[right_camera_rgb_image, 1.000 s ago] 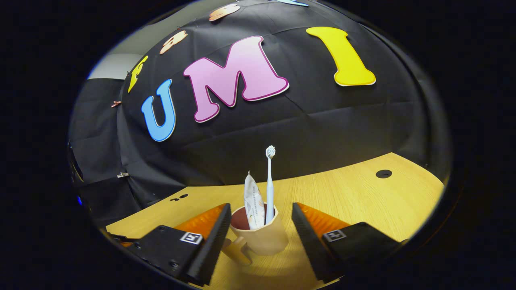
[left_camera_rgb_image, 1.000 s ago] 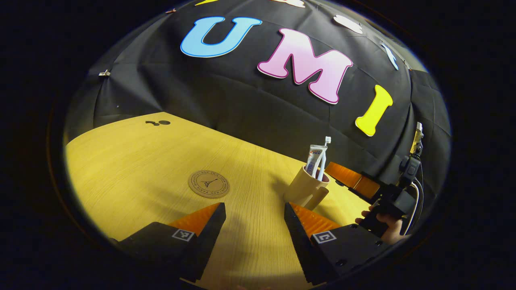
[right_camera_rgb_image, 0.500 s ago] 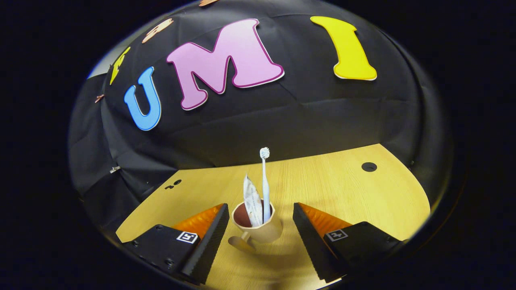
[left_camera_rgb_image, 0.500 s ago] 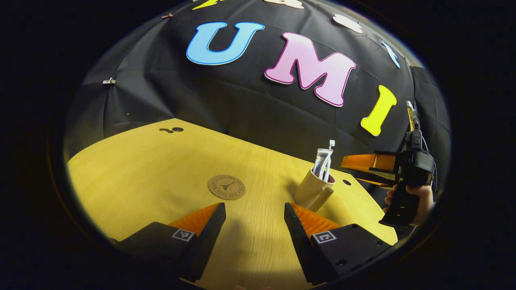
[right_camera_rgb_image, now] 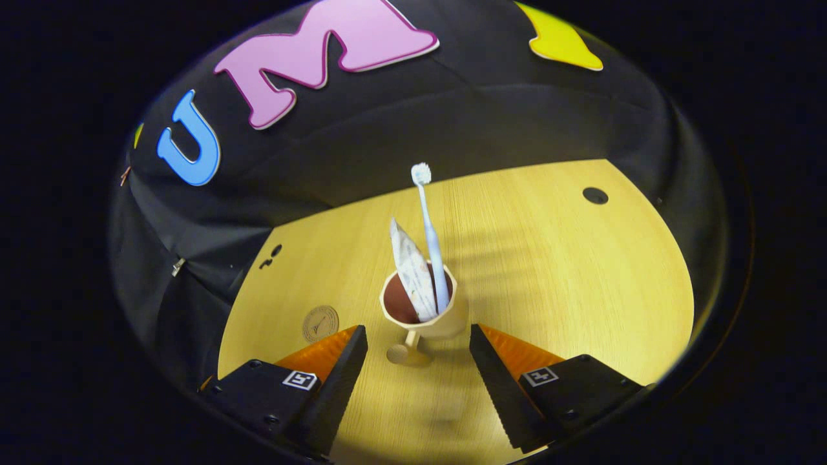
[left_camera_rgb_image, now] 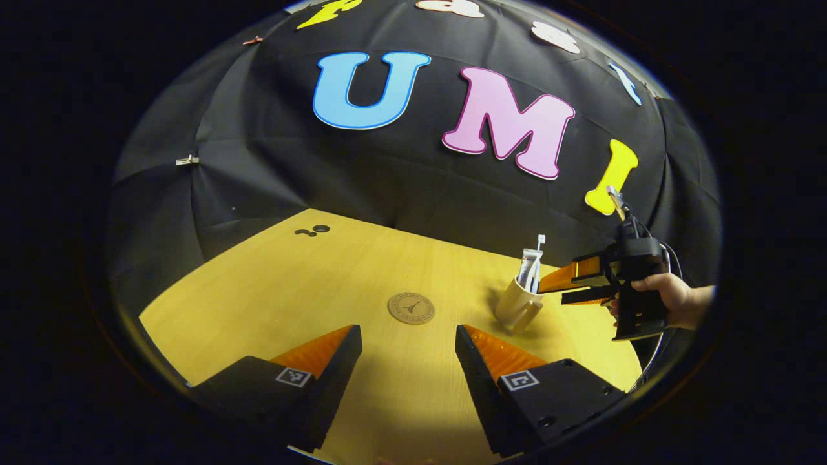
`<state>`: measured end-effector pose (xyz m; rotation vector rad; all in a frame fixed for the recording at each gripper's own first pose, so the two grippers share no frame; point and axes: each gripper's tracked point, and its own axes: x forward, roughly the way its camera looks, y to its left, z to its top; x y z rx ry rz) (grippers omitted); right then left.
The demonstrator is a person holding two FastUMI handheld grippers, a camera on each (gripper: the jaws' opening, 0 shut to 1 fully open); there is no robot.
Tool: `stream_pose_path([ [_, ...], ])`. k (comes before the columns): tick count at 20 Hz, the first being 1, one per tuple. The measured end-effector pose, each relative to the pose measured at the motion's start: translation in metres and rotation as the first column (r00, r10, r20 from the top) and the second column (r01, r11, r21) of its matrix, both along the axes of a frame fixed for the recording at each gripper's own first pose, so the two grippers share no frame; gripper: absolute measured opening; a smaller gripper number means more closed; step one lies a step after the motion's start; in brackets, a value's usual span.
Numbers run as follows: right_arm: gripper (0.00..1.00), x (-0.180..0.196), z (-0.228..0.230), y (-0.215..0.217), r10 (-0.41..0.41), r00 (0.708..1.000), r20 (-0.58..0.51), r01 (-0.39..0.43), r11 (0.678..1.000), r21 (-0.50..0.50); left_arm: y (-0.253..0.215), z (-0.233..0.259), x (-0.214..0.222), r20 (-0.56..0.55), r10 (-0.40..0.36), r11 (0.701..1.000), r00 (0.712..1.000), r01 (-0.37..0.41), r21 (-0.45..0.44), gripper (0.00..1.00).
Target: Put the toothbrush and toothpaste on the desktop into the cup, then pick up the cup and place it on the coaster on the desktop.
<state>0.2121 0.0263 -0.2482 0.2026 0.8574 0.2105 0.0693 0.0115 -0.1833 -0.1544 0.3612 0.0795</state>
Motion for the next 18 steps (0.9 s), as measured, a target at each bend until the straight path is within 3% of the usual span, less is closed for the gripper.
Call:
stream_pose_path([
  [6,0.98,0.002,-0.021,0.017,-0.032,0.987,-0.154,0.031,0.999,-0.009,0.015,0.011,-0.034,-0.045,-0.014,0.999,0.999,0.016,0.037,0.90],
  [12,0.97,0.003,-0.057,0.022,-0.031,0.957,-0.288,-0.001,0.994,-0.109,0.008,0.021,-0.047,-0.052,-0.049,0.997,0.997,0.052,0.060,0.91],
  [18,0.96,0.011,-0.078,0.019,-0.075,0.935,-0.346,0.010,0.983,-0.186,0.007,0.020,-0.055,-0.055,-0.071,0.994,0.996,0.075,0.073,0.91],
])
